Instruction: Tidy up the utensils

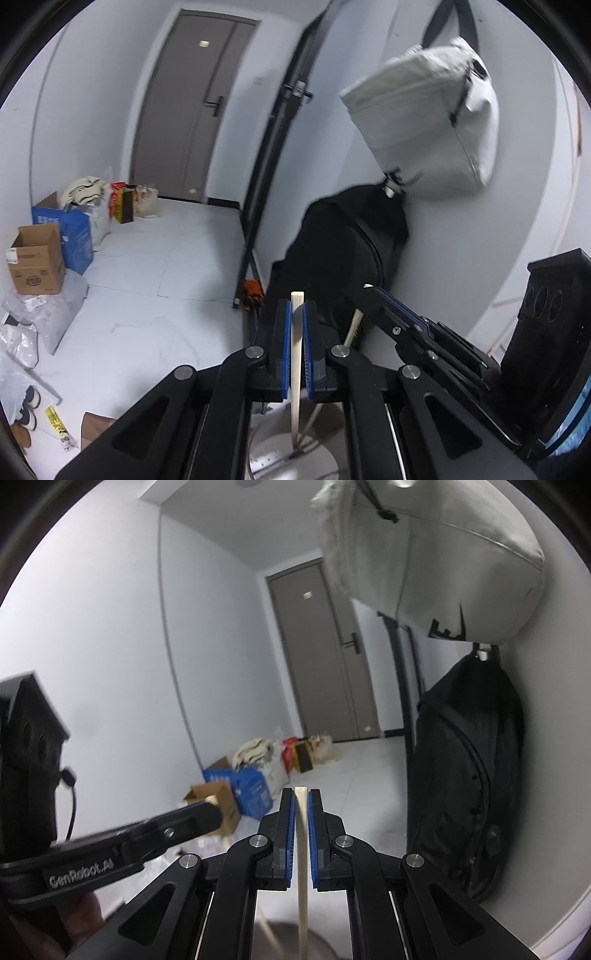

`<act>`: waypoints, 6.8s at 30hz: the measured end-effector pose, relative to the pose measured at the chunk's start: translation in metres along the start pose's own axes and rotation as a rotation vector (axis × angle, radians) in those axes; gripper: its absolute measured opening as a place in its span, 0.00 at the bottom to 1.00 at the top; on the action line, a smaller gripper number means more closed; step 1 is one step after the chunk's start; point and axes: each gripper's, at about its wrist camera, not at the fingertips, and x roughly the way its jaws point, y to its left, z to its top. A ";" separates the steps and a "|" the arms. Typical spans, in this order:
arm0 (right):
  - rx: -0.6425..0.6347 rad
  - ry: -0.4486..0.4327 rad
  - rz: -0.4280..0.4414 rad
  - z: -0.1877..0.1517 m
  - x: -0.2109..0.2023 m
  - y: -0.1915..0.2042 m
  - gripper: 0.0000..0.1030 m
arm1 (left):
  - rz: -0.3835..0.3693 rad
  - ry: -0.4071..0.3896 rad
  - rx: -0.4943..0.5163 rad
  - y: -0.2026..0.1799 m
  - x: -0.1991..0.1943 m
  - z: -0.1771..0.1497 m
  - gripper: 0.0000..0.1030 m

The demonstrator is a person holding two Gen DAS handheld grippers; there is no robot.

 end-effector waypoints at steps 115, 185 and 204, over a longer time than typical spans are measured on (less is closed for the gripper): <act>0.241 0.350 0.051 -0.111 -0.130 0.004 1.00 | 0.446 0.718 -0.091 0.040 0.023 -0.192 0.02; 0.135 0.869 -0.034 -0.215 0.013 0.067 0.13 | 0.231 0.329 -0.390 0.094 -0.065 -0.152 0.00; 0.068 0.824 -0.030 -0.198 0.020 0.073 0.11 | 0.218 0.316 -0.389 0.095 -0.068 -0.147 0.00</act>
